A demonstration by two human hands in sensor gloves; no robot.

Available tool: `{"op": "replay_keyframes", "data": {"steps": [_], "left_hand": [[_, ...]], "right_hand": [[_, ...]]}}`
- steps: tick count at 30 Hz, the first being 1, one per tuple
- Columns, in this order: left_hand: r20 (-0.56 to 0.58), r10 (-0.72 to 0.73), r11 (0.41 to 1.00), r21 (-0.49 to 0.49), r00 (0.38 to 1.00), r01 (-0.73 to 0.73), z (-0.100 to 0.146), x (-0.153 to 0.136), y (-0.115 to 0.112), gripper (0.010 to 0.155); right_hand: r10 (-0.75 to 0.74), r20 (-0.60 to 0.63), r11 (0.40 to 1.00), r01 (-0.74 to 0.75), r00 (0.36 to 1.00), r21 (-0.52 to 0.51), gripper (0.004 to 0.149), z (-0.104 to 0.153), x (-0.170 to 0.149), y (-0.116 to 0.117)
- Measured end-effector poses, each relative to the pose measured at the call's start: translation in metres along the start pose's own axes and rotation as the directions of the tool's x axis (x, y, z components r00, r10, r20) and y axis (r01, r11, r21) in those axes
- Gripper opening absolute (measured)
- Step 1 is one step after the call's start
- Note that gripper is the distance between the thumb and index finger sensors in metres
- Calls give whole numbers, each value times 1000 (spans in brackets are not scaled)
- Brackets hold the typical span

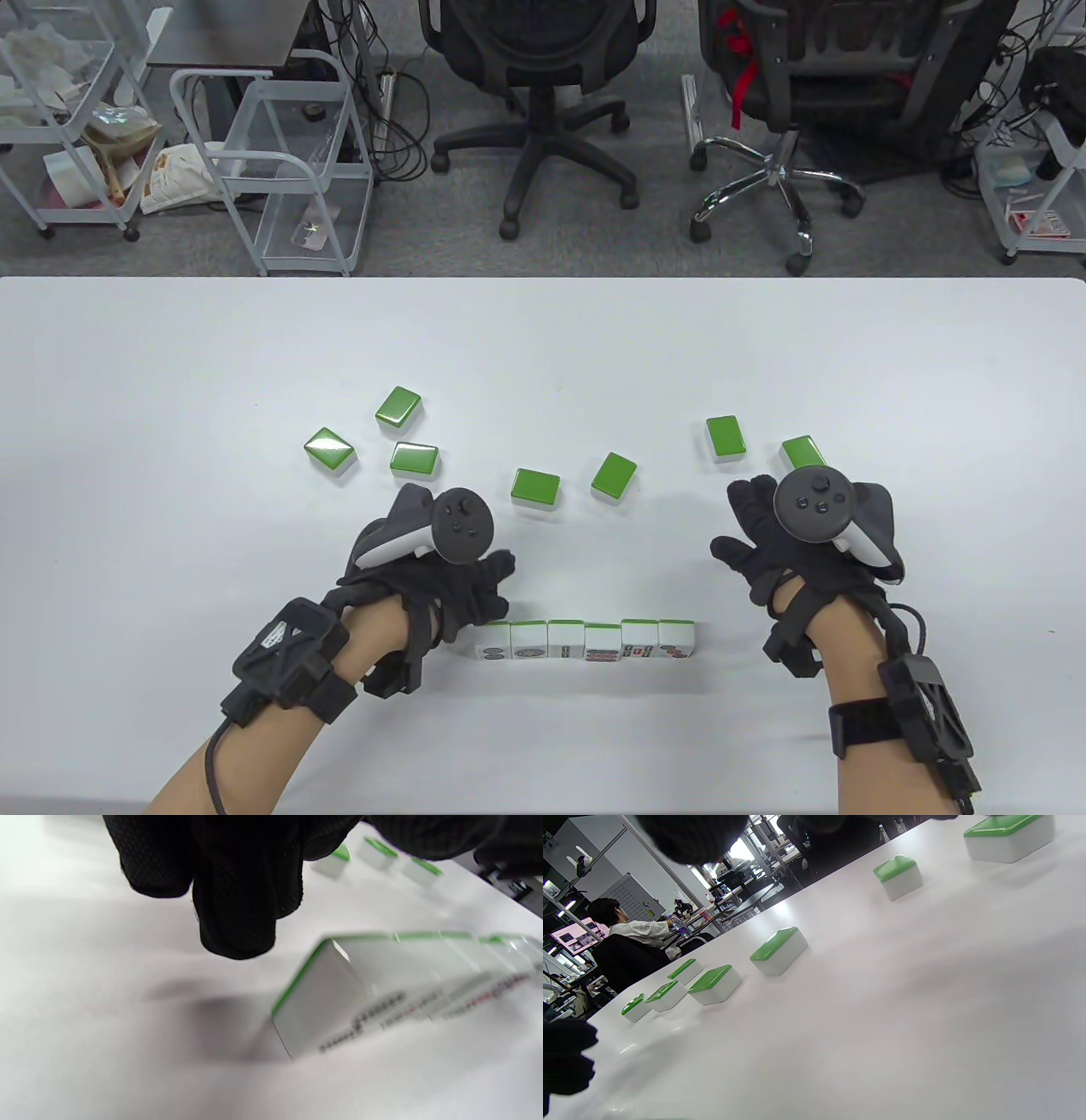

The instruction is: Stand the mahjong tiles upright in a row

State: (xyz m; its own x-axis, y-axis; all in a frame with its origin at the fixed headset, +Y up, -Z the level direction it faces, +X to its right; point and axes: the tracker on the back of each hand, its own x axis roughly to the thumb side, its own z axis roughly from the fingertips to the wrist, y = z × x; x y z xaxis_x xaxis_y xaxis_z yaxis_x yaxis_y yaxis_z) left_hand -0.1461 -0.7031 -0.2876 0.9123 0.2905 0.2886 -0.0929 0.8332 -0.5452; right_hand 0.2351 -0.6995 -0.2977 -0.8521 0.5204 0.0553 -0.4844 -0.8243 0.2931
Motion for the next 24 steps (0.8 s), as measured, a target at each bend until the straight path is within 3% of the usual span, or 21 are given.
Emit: {"op": "replay_keyframes", "data": {"steps": [4, 8, 10, 12, 16, 22, 24], "left_hand": [[-241, -50, 950, 289, 969, 121, 26, -21, 17, 76], [-369, -66, 946, 271, 927, 176, 31, -45, 11, 81], [-371, -9, 948, 291, 929, 125, 29, -56, 6, 81], [-371, 13, 965, 247, 928, 86, 25, -63, 1, 81], [-378, 2, 968, 234, 926, 94, 23, -70, -1, 81], [-358, 23, 967, 243, 933, 70, 25, -72, 1, 83], [-351, 44, 966, 252, 935, 50, 25, -73, 1, 86]], "right_hand": [[-25, 13, 998, 26, 1000, -59, 77, 3, -2, -10], [-11, -17, 990, 9, 1000, -140, 75, 5, -10, -24], [-1, -41, 985, -6, 999, -173, 74, 7, -15, -30], [10, -65, 981, -23, 998, -194, 73, 7, -21, -35], [10, -123, 951, -47, 992, -305, 67, 6, -28, -48], [275, -277, 935, -323, 921, -145, 71, -33, -33, -46], [305, -294, 930, -349, 906, -111, 72, -47, -34, -43]]}}
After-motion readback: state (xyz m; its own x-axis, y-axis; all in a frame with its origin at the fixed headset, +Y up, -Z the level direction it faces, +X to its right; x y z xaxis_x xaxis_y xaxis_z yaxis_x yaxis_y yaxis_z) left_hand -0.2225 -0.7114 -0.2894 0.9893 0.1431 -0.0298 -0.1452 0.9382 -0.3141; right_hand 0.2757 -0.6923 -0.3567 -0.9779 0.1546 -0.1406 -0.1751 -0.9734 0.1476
